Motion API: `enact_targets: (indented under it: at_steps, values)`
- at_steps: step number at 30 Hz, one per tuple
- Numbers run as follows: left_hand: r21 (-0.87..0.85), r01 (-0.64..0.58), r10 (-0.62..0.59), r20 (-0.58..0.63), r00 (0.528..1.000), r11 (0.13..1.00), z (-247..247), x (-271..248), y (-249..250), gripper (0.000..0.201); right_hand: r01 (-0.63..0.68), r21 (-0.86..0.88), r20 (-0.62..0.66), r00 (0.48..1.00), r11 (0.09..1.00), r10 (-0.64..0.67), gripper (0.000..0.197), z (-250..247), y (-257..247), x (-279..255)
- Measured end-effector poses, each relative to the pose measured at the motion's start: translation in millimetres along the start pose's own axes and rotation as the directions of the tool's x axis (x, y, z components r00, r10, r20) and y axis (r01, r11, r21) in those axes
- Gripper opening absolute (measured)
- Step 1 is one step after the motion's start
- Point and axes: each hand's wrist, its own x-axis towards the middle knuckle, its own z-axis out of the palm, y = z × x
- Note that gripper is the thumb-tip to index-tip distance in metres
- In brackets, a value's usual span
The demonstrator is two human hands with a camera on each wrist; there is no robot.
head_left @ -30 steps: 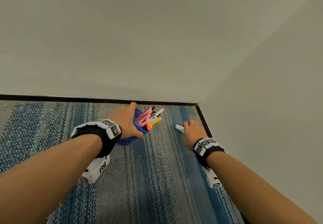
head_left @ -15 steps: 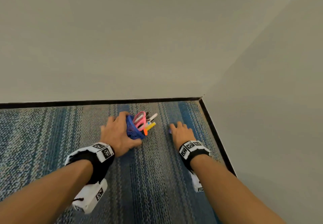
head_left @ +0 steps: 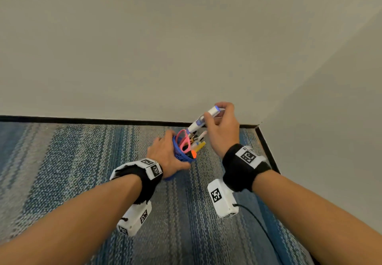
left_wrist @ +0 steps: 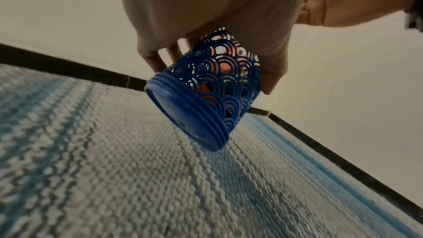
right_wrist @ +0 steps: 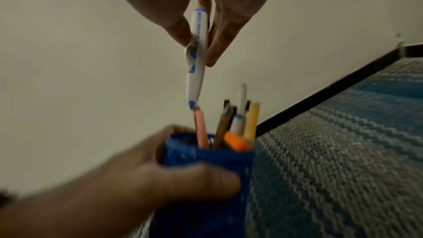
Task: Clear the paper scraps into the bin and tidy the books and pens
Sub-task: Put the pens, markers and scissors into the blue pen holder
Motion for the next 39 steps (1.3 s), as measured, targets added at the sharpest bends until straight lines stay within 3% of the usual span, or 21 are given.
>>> enact_targets:
  at_steps: [3, 5, 7, 8, 10, 12, 15, 17, 19, 20, 21, 23, 25, 27, 29, 32, 36, 39]
  values:
    - [0.012, 0.029, -0.029, -0.046, 0.999, 0.999, -32.1, -5.2, -0.7, 0.083, 0.036, -0.025, 0.101, 0.994, 0.999, -0.033, 0.028, 25.6, -15.8, -19.1]
    - [0.018, 0.052, -0.051, -0.086, 0.995, 0.998, -54.9, -11.1, -0.6, 0.078, 0.154, -0.079, 0.217, 0.967, 0.985, -0.133, 0.026, 36.3, -27.7, -27.2]
    - [0.007, 0.072, -0.071, -0.130, 0.989, 0.997, -76.2, -19.8, -1.7, 0.074, 0.387, -0.269, 0.416, 0.872, 0.882, -0.256, 0.029, 43.9, -39.1, -29.9]
    - [-0.004, 0.070, -0.070, -0.147, 0.987, 0.998, -85.9, -24.1, -3.0, 0.074, 0.499, -0.346, 0.525, 0.805, 0.794, -0.277, 0.040, 47.7, -44.5, -30.4]
    - [-0.014, 0.048, -0.050, -0.165, 0.985, 0.999, -104.1, -30.1, -6.0, 0.075, 0.594, -0.363, 0.631, 0.724, 0.718, -0.280, 0.059, 52.2, -58.4, -30.3]
    - [-0.029, 0.042, -0.047, -0.176, 0.983, 0.999, -121.4, -33.5, -10.3, 0.078, 0.560, -0.305, 0.558, 0.761, 0.770, -0.332, 0.054, 54.9, -73.5, -27.8]
    - [-0.052, 0.077, -0.085, -0.198, 0.976, 0.996, -141.4, -34.3, -20.2, 0.076, 0.450, -0.233, 0.302, 0.876, 0.862, -0.375, 0.042, 60.7, -83.1, -25.6]
    - [-0.043, 0.127, -0.133, -0.181, 0.975, 0.991, -154.0, -35.1, -25.9, 0.075, 0.339, -0.268, 0.238, 0.930, 0.902, -0.279, 0.040, 69.6, -81.7, -19.7]
    - [0.025, 0.162, -0.158, -0.132, 0.979, 0.986, -174.3, -38.6, -24.5, 0.077, 0.218, -0.329, 0.318, 0.942, 0.919, -0.109, 0.045, 78.0, -84.3, -12.2]
    - [0.068, 0.171, -0.164, -0.099, 0.981, 0.983, -187.3, -42.6, -20.0, 0.078, 0.176, -0.375, 0.408, 0.913, 0.910, -0.008, 0.048, 78.3, -89.5, -9.3]
    - [0.102, 0.178, -0.171, -0.070, 0.983, 0.979, -202.0, -48.5, -13.4, 0.078, 0.158, -0.426, 0.515, 0.852, 0.891, 0.095, 0.052, 76.0, -98.3, -8.1]
    - [0.115, 0.184, -0.183, -0.022, 0.983, 0.976, -234.1, -64.3, 4.7, 0.078, 0.181, -0.479, 0.707, 0.660, 0.859, 0.255, 0.063, 62.1, -129.5, -9.0]
    - [0.051, 0.211, -0.212, 0.005, 0.977, 0.976, -266.7, -87.9, 28.5, 0.080, 0.223, -0.435, 0.822, 0.494, 0.872, 0.284, 0.074, 41.7, -174.9, -13.3]
    - [-0.068, 0.232, -0.232, 0.015, 0.973, 0.970, -299.4, -113.7, 60.1, 0.085, 0.189, -0.358, 0.869, 0.427, 0.915, 0.252, 0.076, 18.5, -224.2, -17.6]
    - [-0.208, 0.242, -0.243, 0.022, 0.970, 0.948, -329.8, -140.5, 97.5, 0.091, 0.041, -0.301, 0.870, 0.422, 0.953, 0.257, 0.077, -10.3, -275.1, -22.5]
    - [-0.394, 0.241, -0.255, 0.018, 0.967, 0.887, -375.2, -179.0, 159.0, 0.096, -0.148, -0.209, 0.854, 0.454, 0.967, 0.254, 0.076, -67.6, -352.1, -24.1]
    - [-0.488, 0.267, -0.271, 0.063, 0.960, 0.831, -444.7, -227.6, 253.4, 0.104, -0.178, -0.158, 0.856, 0.465, 0.971, 0.225, 0.073, -152.9, -452.3, -19.5]
    - [-0.532, 0.251, -0.245, 0.083, 0.966, 0.809, -493.1, -253.8, 320.5, 0.101, -0.229, -0.114, 0.818, 0.530, 0.967, 0.222, 0.074, -215.2, -517.5, -20.2]
